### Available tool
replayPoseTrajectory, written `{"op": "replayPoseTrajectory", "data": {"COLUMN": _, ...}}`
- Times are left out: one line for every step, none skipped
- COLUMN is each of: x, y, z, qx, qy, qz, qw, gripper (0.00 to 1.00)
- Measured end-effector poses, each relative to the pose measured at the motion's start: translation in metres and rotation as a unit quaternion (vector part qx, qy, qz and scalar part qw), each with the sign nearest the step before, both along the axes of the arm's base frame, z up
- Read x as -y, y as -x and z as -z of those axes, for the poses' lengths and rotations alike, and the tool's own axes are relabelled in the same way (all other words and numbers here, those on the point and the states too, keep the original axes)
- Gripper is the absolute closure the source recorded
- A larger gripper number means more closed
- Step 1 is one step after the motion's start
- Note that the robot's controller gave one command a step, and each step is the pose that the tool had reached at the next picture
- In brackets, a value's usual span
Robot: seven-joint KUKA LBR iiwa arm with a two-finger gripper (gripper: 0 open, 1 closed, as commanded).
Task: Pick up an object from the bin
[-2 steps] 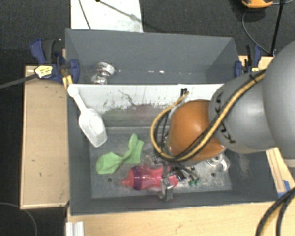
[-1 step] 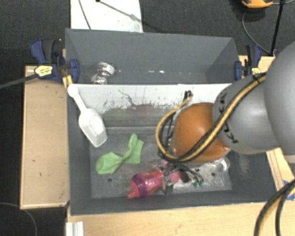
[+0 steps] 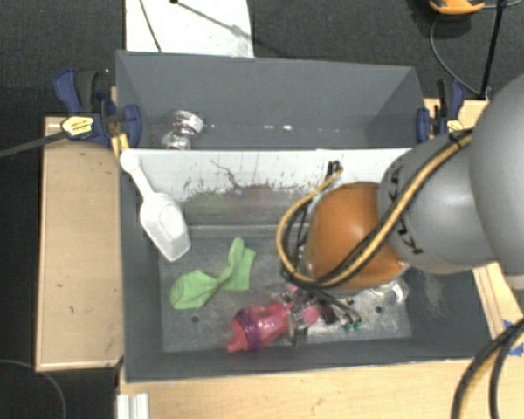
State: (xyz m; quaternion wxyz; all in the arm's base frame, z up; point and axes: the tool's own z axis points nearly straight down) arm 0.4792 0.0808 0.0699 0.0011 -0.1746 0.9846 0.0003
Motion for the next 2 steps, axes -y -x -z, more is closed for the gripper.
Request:
{"op": "replayPoseTrajectory", "data": {"x": 0.000, "y": 0.001, "z": -0.004, "qx": -0.0027, "qy": 0.000, "qz": 0.000, "qw": 1.0000, "gripper": 1.00}}
{"op": "replayPoseTrajectory", "data": {"x": 0.000, "y": 0.003, "z": -0.026, "qx": -0.0051, "qy": 0.001, "qz": 0.001, "qw": 1.0000, "gripper": 1.00}}
